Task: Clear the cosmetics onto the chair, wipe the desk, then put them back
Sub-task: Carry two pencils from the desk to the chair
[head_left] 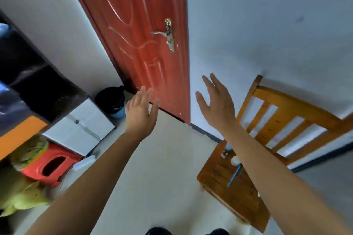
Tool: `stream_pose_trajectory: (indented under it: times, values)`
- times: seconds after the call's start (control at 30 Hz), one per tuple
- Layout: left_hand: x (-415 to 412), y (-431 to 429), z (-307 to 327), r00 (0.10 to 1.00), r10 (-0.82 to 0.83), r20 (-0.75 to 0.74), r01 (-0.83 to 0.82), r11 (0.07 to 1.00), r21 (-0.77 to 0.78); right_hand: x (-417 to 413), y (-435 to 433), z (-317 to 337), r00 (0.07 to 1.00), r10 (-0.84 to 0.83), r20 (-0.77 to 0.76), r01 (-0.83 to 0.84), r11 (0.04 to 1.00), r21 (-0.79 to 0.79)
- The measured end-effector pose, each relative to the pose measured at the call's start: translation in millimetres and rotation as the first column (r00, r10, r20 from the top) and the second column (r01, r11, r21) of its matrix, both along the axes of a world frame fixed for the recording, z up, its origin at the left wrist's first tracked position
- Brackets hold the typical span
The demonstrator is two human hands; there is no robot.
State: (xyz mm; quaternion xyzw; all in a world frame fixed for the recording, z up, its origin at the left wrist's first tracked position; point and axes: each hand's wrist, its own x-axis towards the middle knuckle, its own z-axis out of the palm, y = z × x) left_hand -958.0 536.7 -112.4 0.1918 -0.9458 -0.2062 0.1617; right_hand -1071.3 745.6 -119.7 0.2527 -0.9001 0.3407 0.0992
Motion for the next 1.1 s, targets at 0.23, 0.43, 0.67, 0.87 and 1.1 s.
stream_pose_trajectory:
  times: [0.23,0.43,0.67,0.87,1.1]
  values:
    - [161.5,-231.6,63.8,0.947,0.286,-0.144,-0.308,0.935,-0.173,77.5,-263.8,56.8,0.92,0.343,-0.19,-0.359,0.932,-0.053]
    - [302.8,-344.5,66.6,0.786,0.583,-0.205,-0.61,0.785,-0.105,175.2,-441.3,65.3,0.765,0.619,-0.175,-0.632,0.775,-0.022]
    - [384.6,-419.4,22.3,0.622,0.774,-0.117,-0.782,0.622,-0.041,248.1,-588.2,19.8,0.628,0.778,-0.026,-0.778,0.627,-0.034]
    - [384.8,-529.9,0.5,0.559,0.828,-0.048,-0.829,0.559,-0.012,244.7,-711.2,-15.2,0.561,0.827,0.024,-0.827,0.562,-0.016]
    - [342.9,-670.6,-6.1,0.521,0.849,0.086,-0.854,0.518,0.056,203.8,-858.4,-24.1,0.563,0.825,0.059,-0.826,0.563,0.014]
